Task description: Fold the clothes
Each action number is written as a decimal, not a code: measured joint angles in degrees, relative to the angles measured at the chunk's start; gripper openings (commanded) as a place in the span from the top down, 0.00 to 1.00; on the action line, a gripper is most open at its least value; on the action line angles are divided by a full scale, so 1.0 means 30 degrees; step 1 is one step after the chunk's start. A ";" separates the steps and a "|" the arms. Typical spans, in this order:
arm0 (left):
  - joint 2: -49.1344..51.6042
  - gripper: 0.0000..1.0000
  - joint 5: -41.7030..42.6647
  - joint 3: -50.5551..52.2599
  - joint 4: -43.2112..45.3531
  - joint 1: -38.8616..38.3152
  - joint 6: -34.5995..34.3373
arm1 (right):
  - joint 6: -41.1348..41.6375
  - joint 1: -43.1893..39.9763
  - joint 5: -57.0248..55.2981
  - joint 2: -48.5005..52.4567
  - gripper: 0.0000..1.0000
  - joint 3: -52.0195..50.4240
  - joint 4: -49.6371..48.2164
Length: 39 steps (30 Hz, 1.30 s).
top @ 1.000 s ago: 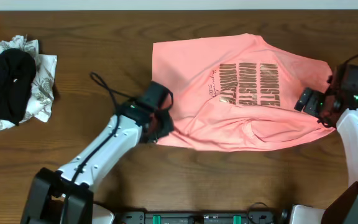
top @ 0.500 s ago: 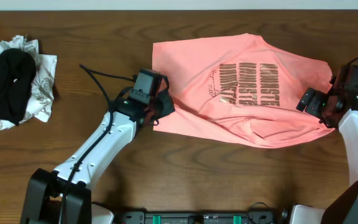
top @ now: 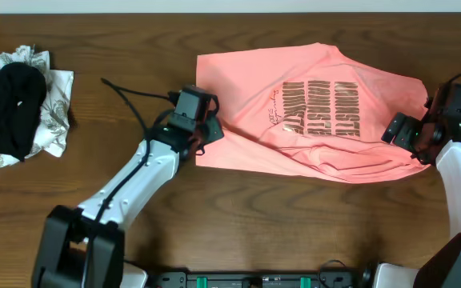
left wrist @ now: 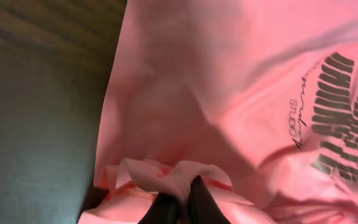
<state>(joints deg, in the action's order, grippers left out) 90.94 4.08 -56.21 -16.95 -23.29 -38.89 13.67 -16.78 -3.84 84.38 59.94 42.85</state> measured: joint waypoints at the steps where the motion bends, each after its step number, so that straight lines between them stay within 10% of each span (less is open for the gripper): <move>1: 0.0219 0.85 -0.0022 0.0000 0.0131 0.0000 0.0058 | 0.0000 0.0000 0.0000 0.0000 0.02 0.0000 -0.0007; 10: 0.1428 0.68 -0.0219 0.0000 0.1647 0.0000 0.0168 | 0.0000 0.0000 0.0000 0.0000 0.02 -0.0007 -0.0007; 19: 0.1530 0.21 -0.0350 -0.0007 0.3249 0.0000 0.2528 | 0.0000 0.0000 0.0000 0.0000 0.02 -0.0007 -0.0015; 24: 0.1530 0.20 -0.0364 -0.0058 0.2696 -0.0007 0.3883 | 0.0000 0.0000 0.0000 0.0000 0.01 -0.0007 -0.0007; 30: 0.1472 0.25 -0.0401 -0.0532 0.0707 -0.0809 0.4954 | 0.0000 0.0000 0.0000 0.0000 0.01 -0.0007 -0.0015; 35: 0.1144 0.91 -0.0459 -0.0903 0.0015 -0.2404 0.5705 | 0.0000 0.0000 0.0007 0.0000 0.01 -0.0007 -0.0015; 39: 0.1042 0.94 -0.0452 -0.0962 -0.1078 -0.3220 0.6003 | 0.0000 0.0000 0.0007 0.0000 0.01 -0.0007 -0.0022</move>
<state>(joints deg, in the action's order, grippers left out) 94.06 2.72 -59.09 -20.18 -32.95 -20.88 13.67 -16.78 -3.81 84.38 59.92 42.78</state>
